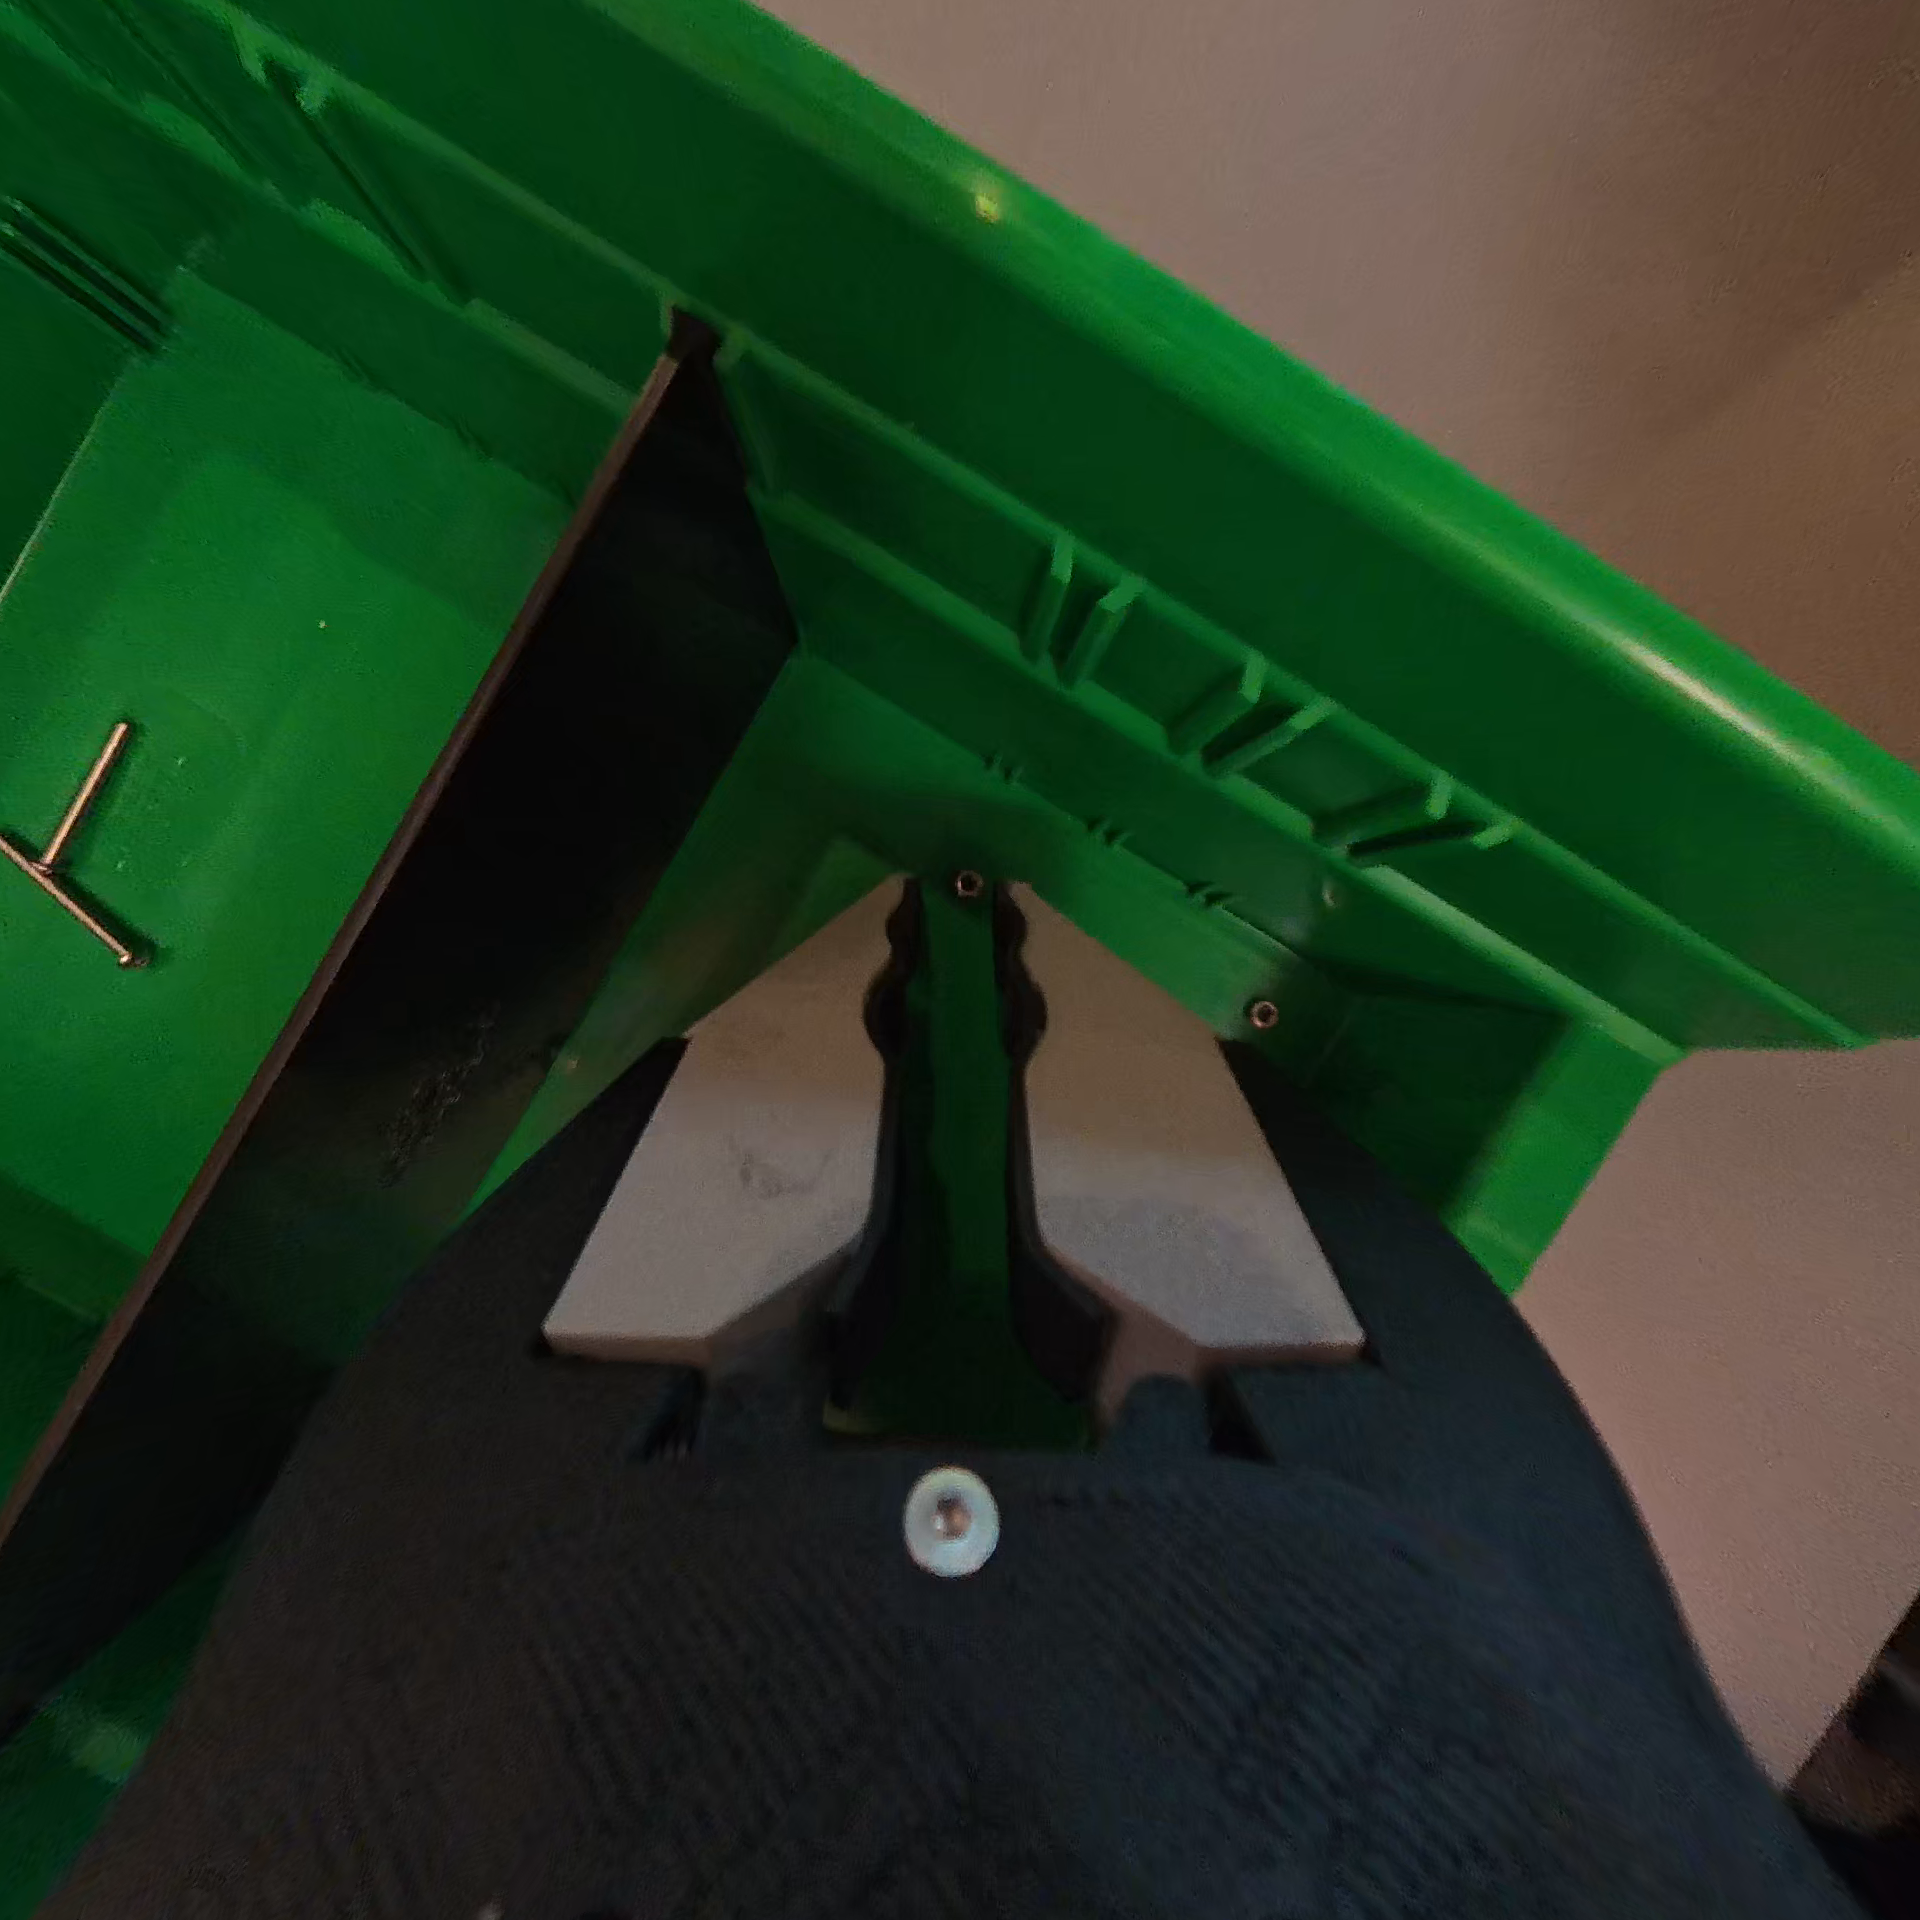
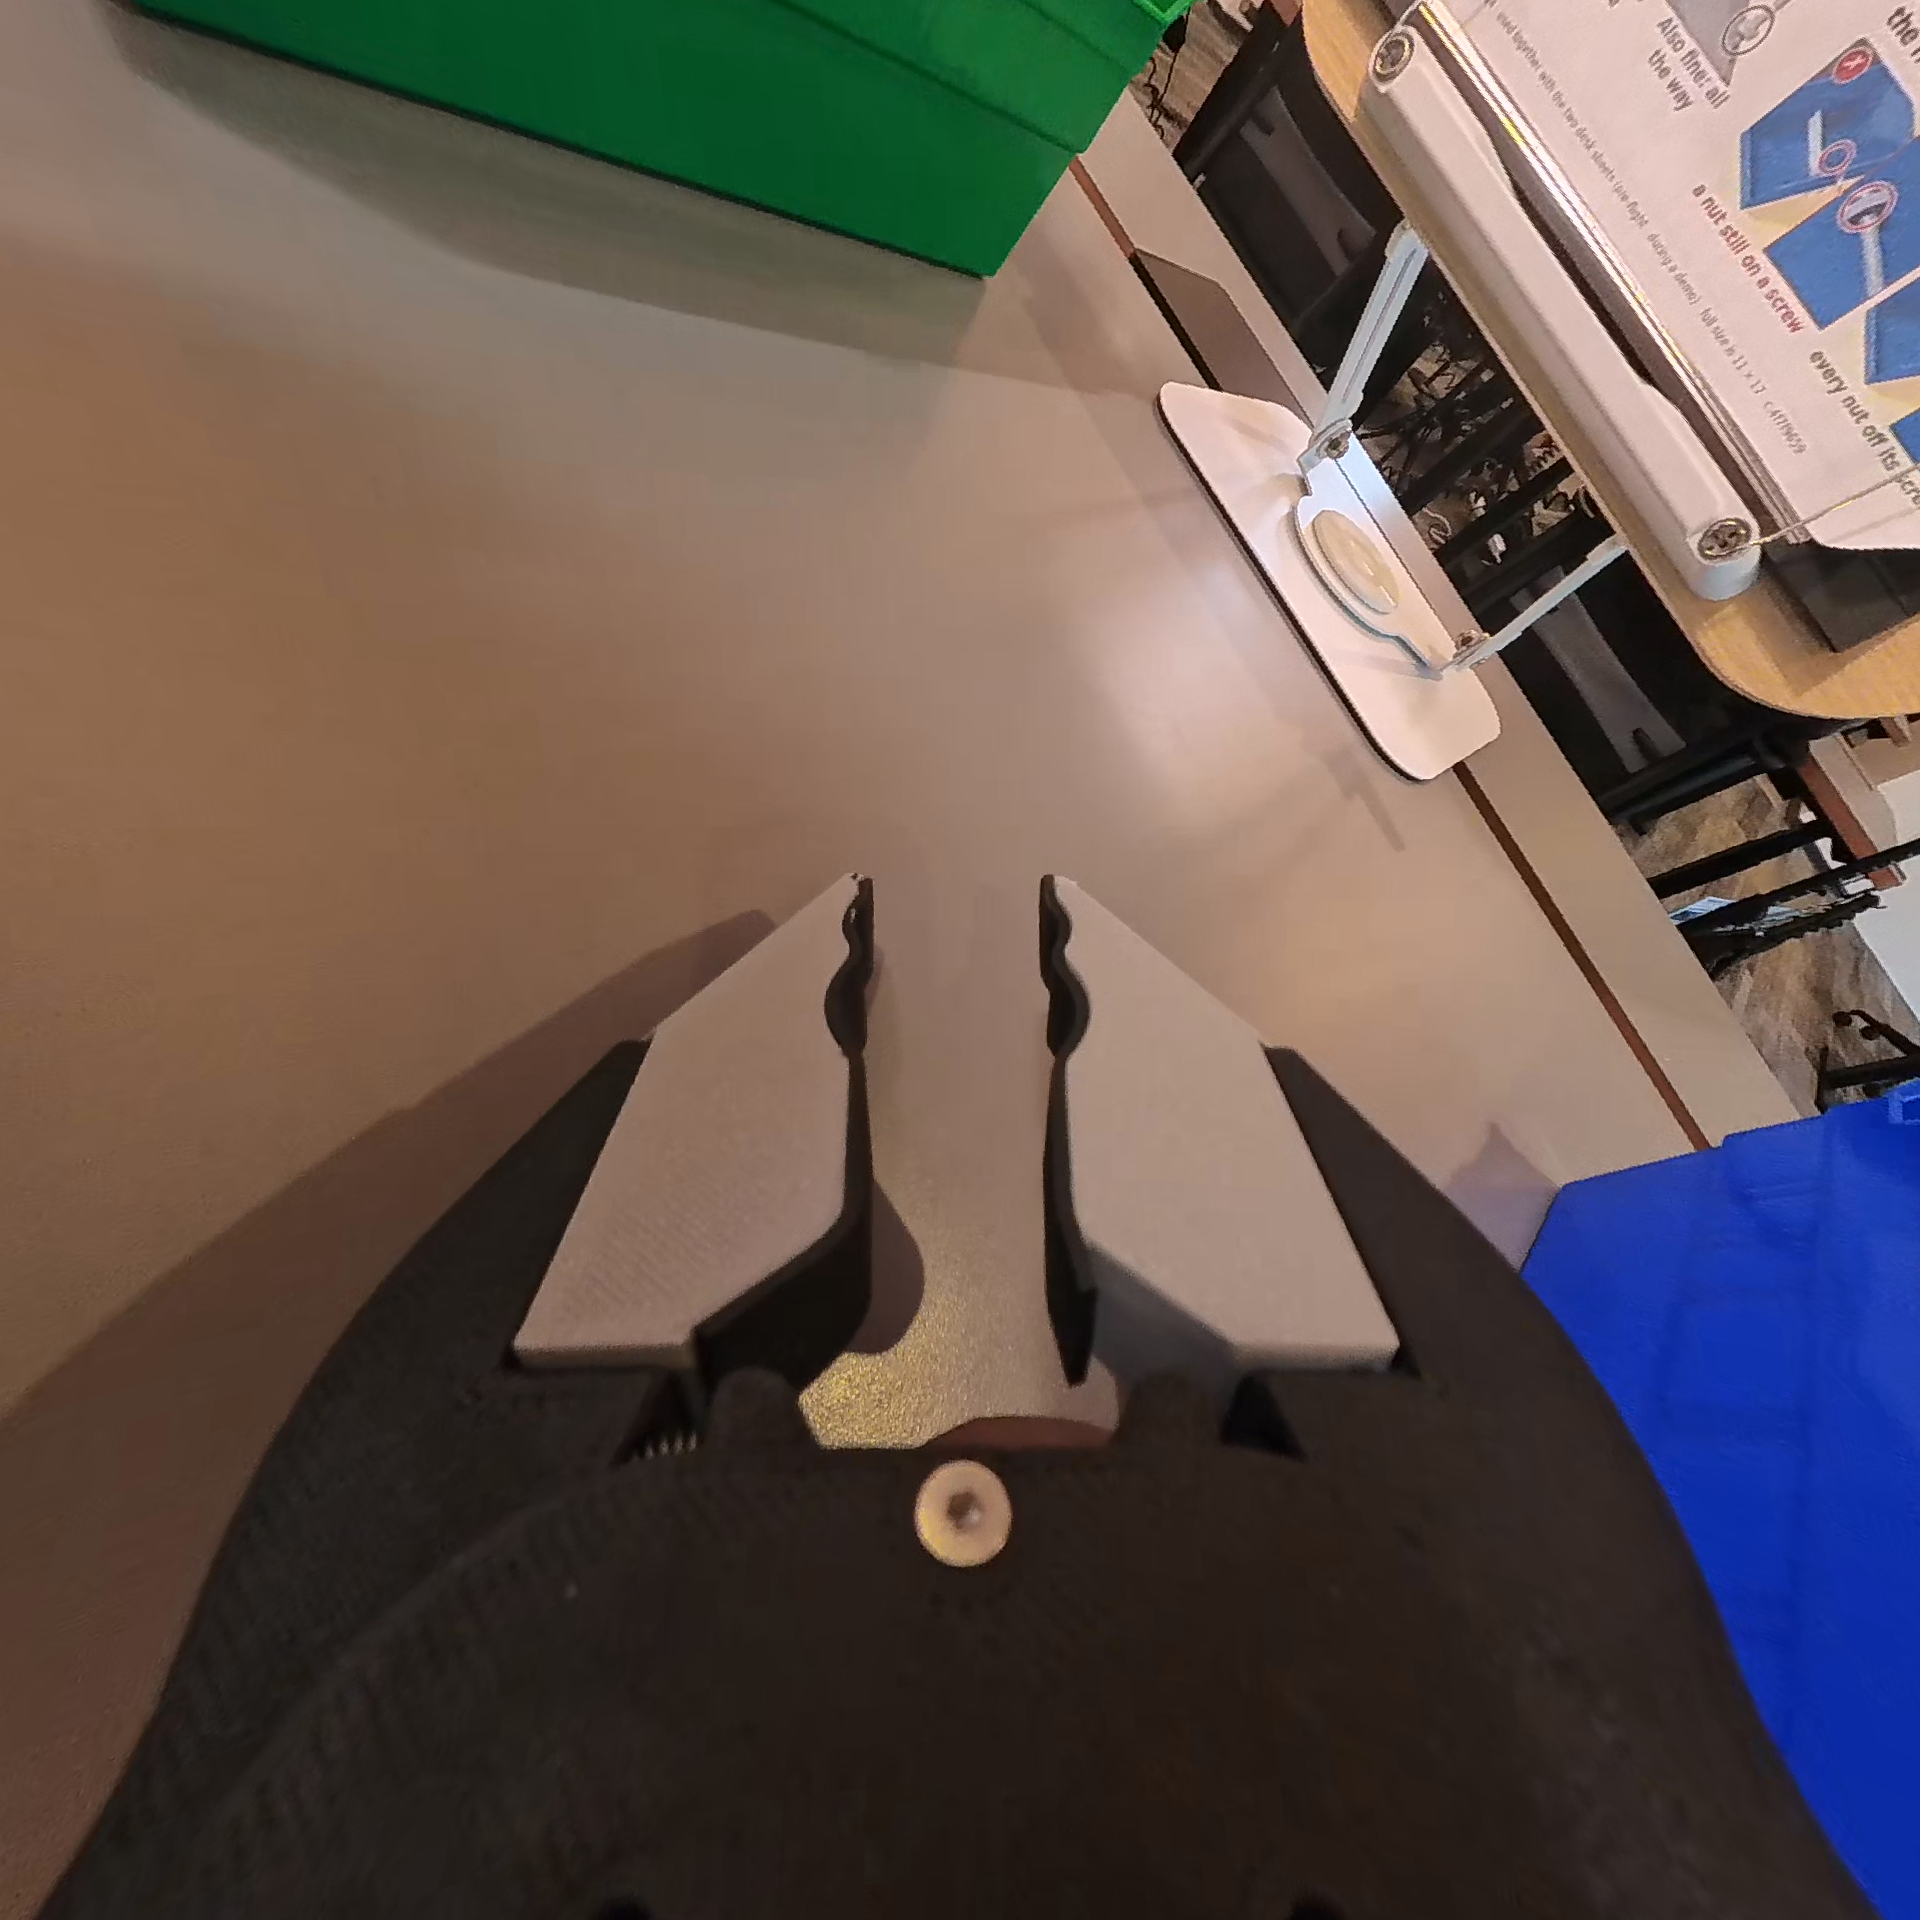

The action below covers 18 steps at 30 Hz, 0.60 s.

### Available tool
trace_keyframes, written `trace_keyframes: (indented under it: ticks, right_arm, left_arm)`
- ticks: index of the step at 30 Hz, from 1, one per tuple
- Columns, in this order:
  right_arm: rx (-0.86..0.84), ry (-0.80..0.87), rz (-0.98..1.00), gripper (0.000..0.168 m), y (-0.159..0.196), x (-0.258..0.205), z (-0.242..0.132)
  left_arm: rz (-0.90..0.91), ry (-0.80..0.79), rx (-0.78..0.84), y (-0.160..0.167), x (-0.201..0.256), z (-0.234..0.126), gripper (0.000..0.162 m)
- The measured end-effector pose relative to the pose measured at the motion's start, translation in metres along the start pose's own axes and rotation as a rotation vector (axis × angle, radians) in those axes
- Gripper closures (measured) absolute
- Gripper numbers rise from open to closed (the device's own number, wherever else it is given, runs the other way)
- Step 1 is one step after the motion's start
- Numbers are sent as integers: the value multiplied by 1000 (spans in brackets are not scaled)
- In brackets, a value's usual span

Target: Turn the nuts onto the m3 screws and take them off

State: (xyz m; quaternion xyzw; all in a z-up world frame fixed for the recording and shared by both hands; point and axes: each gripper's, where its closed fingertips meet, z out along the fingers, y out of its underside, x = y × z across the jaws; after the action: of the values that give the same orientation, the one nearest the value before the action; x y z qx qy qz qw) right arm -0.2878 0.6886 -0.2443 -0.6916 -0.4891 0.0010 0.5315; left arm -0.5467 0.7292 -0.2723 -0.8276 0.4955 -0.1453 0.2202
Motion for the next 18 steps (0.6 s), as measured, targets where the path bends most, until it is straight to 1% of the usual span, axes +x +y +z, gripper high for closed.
trace_keyframes:
  ticks: [4,11,18]
  right_arm:
    - [-1,0,-1,140,0,0,0]
    - [-1,1,-2,140,0,0,0]
    - [-1,1,-3,140,0,0,0]
  left_arm:
    - [8,-16,0,0,-1,2,151]
    - [33,-38,3,-2,-2,4,162]
    - [35,-24,7,-3,0,4,162]
